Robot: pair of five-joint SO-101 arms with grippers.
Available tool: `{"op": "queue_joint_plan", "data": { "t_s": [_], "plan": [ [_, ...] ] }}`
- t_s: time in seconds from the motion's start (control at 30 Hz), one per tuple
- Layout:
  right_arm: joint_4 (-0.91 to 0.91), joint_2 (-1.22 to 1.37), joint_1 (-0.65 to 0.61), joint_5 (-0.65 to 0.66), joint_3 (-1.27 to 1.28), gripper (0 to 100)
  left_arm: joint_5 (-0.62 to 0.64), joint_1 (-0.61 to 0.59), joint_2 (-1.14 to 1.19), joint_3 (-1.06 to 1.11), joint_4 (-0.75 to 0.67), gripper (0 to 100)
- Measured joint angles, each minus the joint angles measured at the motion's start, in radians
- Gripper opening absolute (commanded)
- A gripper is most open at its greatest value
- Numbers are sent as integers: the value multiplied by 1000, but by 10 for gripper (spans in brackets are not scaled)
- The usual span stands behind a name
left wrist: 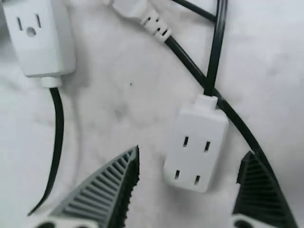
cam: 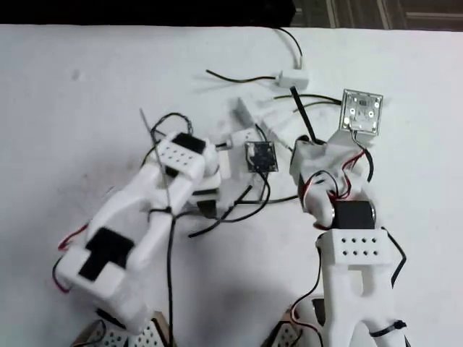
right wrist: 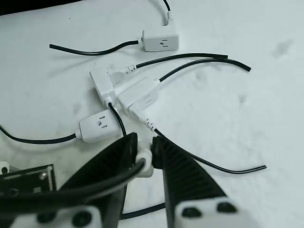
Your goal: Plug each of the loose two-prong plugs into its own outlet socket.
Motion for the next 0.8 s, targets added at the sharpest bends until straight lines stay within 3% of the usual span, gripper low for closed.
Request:
{"op": "queue_joint_plan", "data": {
  "t_s": [0.13, 0.33, 0.47, 0.6, 0.8],
  "plan": [
    [0, 0, 0, 0, 0, 17, 0, 8, 118, -95, 44, 275],
    [0, 0, 0, 0, 0, 17, 0, 8, 183, -141, 75, 12],
    [0, 0, 0, 0, 0, 17, 2, 9, 184, -150, 100, 22],
    [0, 0, 0, 0, 0, 17, 130, 9, 184, -150, 117, 23],
    [0, 0, 0, 0, 0, 17, 419, -28, 184, -150, 117, 29]
  ]
}}
